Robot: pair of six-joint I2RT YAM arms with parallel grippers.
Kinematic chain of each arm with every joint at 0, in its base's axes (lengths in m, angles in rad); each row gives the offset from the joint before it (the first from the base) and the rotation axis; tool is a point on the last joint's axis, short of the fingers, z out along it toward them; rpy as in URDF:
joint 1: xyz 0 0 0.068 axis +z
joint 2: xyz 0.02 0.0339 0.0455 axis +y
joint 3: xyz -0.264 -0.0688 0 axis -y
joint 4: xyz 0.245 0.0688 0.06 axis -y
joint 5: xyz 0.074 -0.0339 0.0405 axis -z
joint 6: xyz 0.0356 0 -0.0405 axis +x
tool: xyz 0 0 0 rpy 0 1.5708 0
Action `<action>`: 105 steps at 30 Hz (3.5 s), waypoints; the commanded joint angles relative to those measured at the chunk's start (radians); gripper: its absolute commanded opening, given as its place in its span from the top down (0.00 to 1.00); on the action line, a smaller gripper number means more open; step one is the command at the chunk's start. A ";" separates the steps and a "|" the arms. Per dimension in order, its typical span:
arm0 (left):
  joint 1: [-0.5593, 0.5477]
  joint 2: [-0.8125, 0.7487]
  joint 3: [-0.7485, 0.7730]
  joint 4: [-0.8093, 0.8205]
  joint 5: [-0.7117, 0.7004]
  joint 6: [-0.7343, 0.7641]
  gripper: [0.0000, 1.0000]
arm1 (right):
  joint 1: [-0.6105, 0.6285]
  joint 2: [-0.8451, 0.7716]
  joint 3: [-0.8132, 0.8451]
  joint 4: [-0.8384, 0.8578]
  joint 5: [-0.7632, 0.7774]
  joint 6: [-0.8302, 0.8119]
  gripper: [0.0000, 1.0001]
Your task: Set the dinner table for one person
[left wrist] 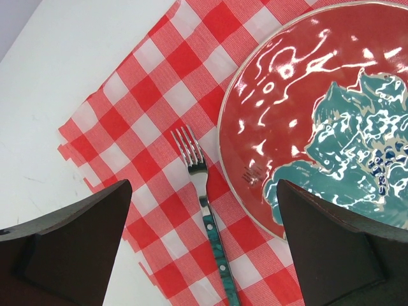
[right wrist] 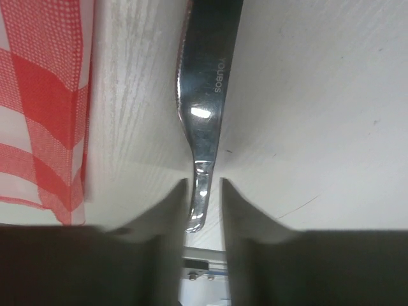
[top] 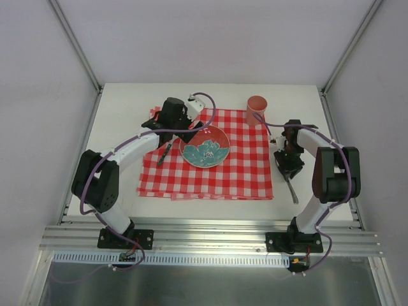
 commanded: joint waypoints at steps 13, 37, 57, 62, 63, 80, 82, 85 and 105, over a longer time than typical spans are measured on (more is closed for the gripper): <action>-0.011 -0.031 0.004 0.021 0.015 -0.016 0.01 | 0.037 -0.007 -0.084 -0.019 0.034 0.029 0.58; -0.011 -0.049 -0.013 0.019 0.015 -0.013 0.01 | 0.078 -0.083 -0.128 0.024 0.031 0.046 1.00; -0.011 -0.081 -0.043 0.021 0.010 0.004 0.01 | -0.294 0.199 0.085 -0.189 -0.560 0.078 1.00; -0.012 -0.070 -0.033 0.021 0.012 0.008 0.01 | -0.342 0.253 0.099 -0.208 -0.609 0.063 1.00; -0.012 -0.070 -0.033 0.021 0.012 0.008 0.01 | -0.348 0.260 0.103 -0.212 -0.608 0.060 1.00; -0.017 -0.034 0.000 0.022 0.016 0.004 0.01 | -0.348 0.251 0.106 -0.206 -0.586 0.092 0.56; -0.019 -0.026 0.007 0.022 0.016 0.004 0.01 | -0.344 0.262 0.114 -0.203 -0.572 0.100 0.55; -0.023 -0.024 0.015 0.024 0.015 0.005 0.01 | -0.319 0.259 0.133 -0.197 -0.511 0.121 0.54; -0.022 -0.058 0.013 0.030 -0.004 0.024 0.01 | 0.104 0.228 0.090 -0.076 0.175 0.143 0.61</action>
